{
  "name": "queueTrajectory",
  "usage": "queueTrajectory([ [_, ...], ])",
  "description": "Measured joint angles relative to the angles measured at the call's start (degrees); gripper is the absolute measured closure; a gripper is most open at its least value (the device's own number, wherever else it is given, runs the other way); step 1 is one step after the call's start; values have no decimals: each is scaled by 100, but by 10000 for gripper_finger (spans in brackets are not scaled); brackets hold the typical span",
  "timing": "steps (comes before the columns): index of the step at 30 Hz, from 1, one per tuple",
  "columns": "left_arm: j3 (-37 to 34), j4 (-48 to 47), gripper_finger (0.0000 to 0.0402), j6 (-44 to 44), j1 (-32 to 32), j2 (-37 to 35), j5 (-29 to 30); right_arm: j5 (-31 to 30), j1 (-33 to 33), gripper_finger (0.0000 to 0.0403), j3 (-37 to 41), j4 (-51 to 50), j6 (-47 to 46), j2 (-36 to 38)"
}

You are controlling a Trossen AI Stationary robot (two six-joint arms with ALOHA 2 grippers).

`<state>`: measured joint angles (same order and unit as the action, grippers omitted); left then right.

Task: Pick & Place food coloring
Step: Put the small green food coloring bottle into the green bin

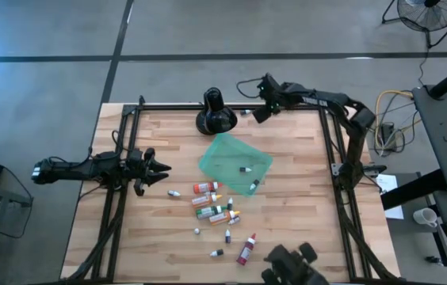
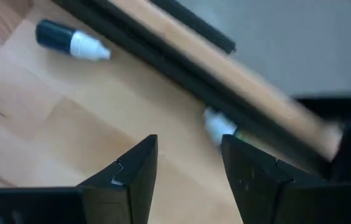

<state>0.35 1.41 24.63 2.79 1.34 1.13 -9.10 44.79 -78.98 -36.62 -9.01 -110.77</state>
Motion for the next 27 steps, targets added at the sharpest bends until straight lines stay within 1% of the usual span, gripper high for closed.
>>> queueTrajectory([
  [4,0,0,284,-1,0,-2,0,-7,179,232,-632,-702,908,-546],
  [7,-1,0,284,1,0,0,0,-12,293,232,-989,-1294,1180,-983],
  [10,-1,0,284,-1,-1,-2,0,-11,387,232,-1214,-1628,1341,-1306],
  [17,0,0,284,0,-7,-1,-2,-81,433,234,-1356,-1725,1648,-1409],
  [21,1,0,284,-1,-4,-1,-2,-79,436,239,-1366,-1747,1672,-1409],
  [27,1,0,284,-1,-4,0,-2,-79,436,262,-1327,-1770,2013,-1400],
])
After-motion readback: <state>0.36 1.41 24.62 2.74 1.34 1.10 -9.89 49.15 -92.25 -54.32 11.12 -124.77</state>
